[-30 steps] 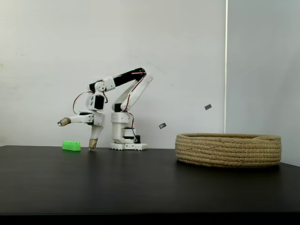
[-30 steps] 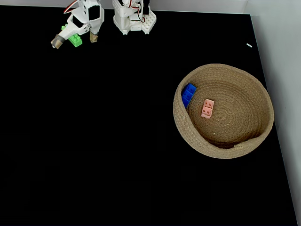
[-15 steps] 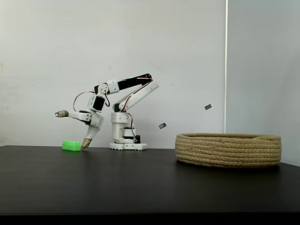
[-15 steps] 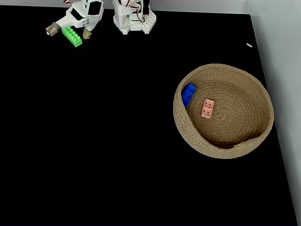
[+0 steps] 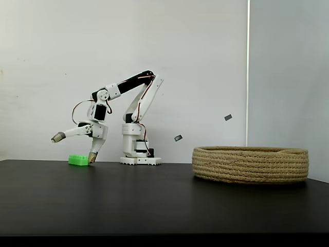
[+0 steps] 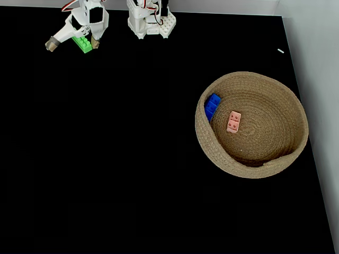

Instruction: Place the lego blocks in the tray

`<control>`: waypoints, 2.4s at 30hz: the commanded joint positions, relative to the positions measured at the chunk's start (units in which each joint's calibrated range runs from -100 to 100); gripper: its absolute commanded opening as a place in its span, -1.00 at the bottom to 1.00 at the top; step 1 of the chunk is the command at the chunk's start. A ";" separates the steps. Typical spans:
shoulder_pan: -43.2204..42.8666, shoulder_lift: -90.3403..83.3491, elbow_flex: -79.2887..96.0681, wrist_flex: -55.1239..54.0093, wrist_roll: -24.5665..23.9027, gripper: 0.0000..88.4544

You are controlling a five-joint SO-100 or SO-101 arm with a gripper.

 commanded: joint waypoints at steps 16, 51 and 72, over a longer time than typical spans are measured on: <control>1.62 -2.13 -0.28 -2.35 -1.51 -0.96; -70.59 2.43 -62.11 19.64 -22.81 -1.00; -91.62 18.68 -70.78 13.73 -26.57 -0.34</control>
